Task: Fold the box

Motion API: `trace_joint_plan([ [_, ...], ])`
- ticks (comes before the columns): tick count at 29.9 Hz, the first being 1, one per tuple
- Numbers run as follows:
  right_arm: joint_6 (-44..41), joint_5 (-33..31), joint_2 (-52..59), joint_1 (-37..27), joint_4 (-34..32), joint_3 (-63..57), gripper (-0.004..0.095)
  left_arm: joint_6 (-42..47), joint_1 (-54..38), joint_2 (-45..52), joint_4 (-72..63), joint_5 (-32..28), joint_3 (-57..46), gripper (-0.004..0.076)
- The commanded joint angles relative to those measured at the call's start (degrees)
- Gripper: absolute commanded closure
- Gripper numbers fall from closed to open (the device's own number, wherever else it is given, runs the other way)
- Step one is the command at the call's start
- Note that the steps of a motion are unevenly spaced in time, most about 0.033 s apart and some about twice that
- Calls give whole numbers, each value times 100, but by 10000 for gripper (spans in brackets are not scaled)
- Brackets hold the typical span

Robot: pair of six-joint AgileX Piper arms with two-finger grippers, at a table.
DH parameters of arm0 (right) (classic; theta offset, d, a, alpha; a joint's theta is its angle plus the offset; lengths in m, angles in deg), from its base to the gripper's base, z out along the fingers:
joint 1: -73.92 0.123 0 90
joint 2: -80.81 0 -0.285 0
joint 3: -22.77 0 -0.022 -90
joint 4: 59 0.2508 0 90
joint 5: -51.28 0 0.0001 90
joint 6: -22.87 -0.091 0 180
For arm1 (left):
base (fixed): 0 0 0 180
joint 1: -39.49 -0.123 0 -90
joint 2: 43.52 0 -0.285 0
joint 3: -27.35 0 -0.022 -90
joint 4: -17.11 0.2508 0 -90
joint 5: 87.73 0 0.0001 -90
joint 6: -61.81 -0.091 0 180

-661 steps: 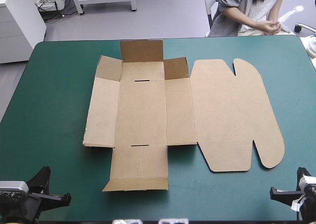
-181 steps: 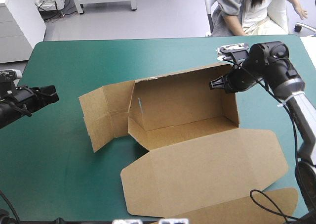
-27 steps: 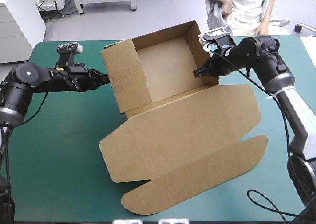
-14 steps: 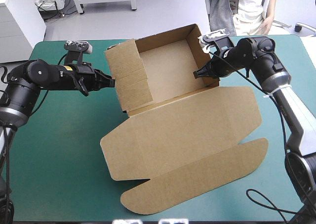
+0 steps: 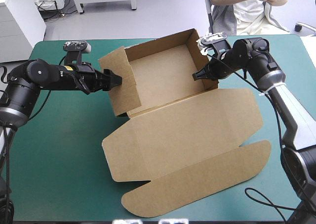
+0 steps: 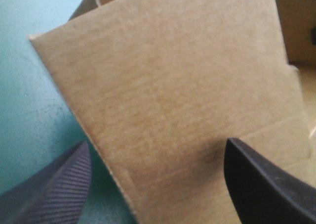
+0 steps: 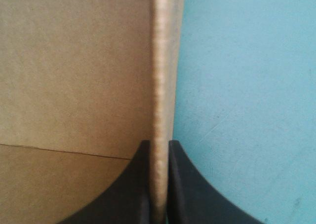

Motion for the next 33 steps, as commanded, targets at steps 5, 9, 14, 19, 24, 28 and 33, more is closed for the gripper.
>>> trace_joint_plan([
  [5,-2,239,256,-3,108,173,921,287,34,226,-319,-126,204,176],
  [9,-2,239,247,-3,108,173,921,275,34,226,-319,-161,204,176],
  [14,-43,239,247,-3,108,173,921,275,34,226,-416,-188,204,176],
  [19,-115,380,259,-3,108,173,921,331,34,214,-496,-28,204,178],
  [24,-148,390,285,-3,50,245,921,757,34,214,-9,-80,204,179],
  [28,-236,352,293,-3,-55,294,921,741,34,214,-10,-113,204,179],
  [33,-236,310,293,-3,-55,294,921,741,34,214,30,-179,204,179],
])
